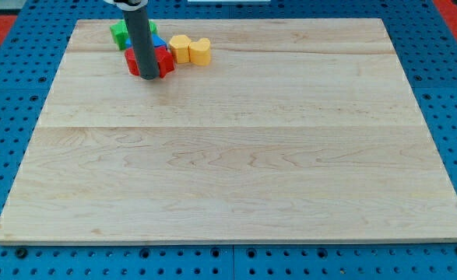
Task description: Push the red star into the yellow hexagon and the blue triangle
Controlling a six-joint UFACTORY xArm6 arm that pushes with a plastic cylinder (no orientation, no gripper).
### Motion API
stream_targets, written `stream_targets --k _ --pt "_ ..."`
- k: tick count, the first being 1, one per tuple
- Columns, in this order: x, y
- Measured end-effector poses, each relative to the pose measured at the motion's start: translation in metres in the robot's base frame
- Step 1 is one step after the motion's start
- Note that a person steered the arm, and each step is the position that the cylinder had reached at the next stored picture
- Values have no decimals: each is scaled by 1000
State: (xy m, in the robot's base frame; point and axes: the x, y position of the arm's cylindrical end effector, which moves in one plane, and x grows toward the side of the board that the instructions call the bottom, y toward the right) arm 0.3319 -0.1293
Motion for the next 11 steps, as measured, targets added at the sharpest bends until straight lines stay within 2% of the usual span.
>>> stream_targets --k 3,10,11 --pt "-15 -33" --pt "-15 13" --pt "4 16"
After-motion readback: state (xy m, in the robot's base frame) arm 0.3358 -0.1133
